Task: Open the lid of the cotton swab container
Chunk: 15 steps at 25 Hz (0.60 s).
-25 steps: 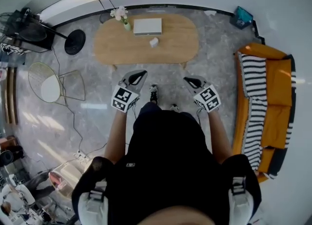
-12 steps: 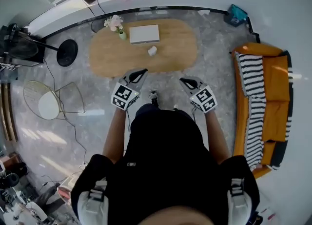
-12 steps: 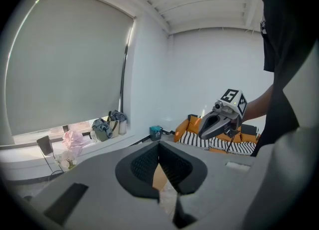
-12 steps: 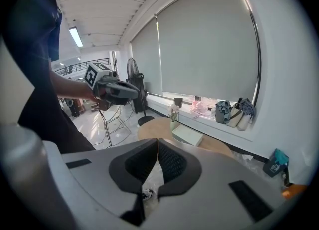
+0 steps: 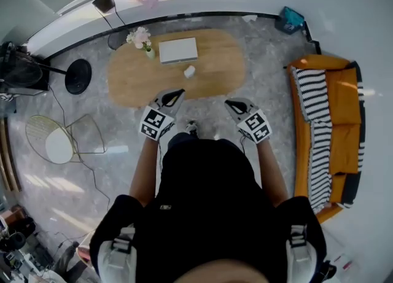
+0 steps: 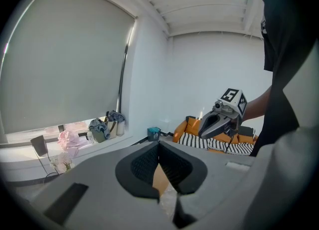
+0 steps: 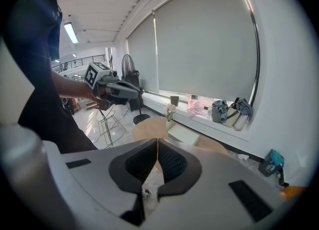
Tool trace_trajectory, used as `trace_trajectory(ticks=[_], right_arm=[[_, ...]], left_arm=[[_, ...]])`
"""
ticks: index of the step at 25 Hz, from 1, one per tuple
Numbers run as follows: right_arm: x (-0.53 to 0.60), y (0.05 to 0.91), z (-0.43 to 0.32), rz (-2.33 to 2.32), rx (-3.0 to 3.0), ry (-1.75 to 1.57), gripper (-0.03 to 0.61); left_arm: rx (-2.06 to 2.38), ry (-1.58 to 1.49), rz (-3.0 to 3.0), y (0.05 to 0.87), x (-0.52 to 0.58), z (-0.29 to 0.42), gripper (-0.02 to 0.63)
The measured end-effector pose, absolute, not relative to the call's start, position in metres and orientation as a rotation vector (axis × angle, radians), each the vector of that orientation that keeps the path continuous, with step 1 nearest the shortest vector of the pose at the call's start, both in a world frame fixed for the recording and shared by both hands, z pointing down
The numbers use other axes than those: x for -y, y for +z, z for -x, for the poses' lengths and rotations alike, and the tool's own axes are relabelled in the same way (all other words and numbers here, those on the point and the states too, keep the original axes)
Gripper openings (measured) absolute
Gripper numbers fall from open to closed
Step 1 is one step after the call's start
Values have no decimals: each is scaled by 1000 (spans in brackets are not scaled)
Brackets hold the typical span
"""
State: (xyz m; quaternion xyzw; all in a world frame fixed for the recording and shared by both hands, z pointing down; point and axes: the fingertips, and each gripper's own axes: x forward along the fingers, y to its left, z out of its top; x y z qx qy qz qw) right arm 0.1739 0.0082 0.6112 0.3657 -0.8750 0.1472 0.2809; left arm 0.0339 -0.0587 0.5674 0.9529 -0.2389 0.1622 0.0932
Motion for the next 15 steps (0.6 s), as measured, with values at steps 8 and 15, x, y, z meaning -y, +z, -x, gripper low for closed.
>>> trace_trajectory(ticks=[8,15], right_arm=[[2,613,-166,-987,2329,403,-3],[9,620,-153,-970,2312,412,-3]], left_arm=[[703,468,-2829,567,74,-26,0],[698,470,-2819,573,80,-12,0]])
